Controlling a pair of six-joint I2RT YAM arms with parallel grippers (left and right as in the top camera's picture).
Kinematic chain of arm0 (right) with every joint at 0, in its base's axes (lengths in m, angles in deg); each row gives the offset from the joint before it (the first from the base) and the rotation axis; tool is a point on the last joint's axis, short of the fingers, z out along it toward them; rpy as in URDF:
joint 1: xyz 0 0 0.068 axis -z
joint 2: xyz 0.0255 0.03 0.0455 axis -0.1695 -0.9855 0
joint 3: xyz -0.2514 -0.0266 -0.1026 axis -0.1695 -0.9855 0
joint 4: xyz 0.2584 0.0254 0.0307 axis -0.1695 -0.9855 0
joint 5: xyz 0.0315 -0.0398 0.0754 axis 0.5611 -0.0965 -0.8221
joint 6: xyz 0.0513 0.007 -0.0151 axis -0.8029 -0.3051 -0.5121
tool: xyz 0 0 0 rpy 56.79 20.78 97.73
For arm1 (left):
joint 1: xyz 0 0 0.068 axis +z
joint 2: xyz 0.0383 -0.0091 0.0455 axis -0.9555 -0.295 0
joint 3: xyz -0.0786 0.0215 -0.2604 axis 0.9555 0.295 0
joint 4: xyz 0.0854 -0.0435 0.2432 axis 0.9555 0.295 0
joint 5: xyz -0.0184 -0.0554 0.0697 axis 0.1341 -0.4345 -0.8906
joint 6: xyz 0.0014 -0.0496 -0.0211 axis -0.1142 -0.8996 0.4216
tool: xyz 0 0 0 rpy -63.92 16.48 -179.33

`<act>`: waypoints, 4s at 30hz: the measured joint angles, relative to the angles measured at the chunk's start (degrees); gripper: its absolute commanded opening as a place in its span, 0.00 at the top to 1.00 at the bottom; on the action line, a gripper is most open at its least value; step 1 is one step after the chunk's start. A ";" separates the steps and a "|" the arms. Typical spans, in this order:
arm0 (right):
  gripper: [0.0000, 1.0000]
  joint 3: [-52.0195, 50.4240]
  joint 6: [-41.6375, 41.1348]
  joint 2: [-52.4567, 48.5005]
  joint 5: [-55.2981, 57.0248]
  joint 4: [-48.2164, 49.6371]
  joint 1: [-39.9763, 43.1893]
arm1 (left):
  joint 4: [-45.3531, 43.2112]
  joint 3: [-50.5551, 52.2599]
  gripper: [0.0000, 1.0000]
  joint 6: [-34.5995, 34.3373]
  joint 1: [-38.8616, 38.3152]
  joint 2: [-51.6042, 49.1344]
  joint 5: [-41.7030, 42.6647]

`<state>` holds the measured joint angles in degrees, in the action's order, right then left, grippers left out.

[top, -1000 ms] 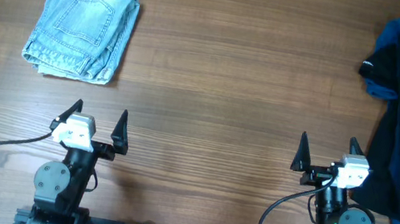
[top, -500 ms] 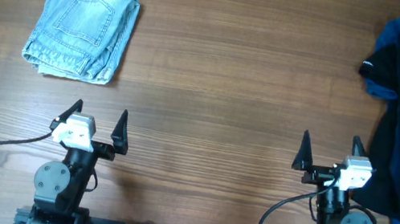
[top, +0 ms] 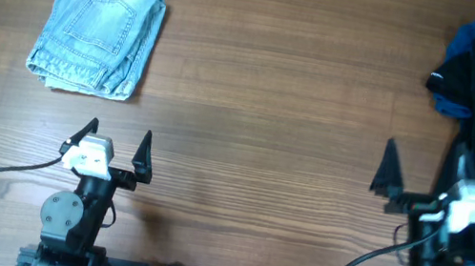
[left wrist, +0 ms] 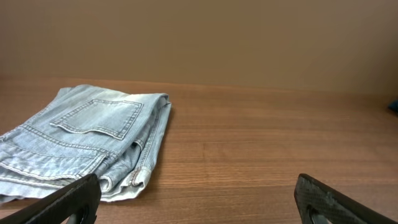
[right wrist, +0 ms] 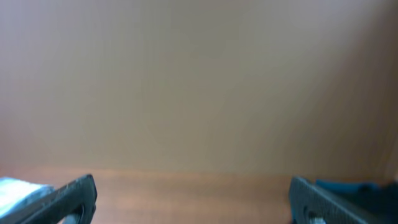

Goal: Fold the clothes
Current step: 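Grasp the black trousers waistband from the pile with the right gripper, then drag the black trousers leftward onto the table center with right gripper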

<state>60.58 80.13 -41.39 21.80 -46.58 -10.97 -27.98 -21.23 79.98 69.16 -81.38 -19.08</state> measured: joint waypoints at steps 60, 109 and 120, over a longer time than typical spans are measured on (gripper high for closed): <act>0.96 63.69 18.73 -112.43 26.60 -3.34 19.26 | -0.31 0.22 0.00 0.02 0.00 -0.26 0.00; 0.76 63.17 -14.58 -103.38 -2.34 -34.75 -45.75 | -0.31 0.22 0.00 0.02 0.00 -0.26 0.00; 0.46 63.17 -16.96 -91.84 -3.37 -41.79 -35.43 | -0.31 0.20 0.00 0.02 0.00 -0.26 0.00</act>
<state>123.75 63.17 -133.24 18.43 -88.37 -46.40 -28.29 -21.03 80.01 69.16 -81.64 -19.08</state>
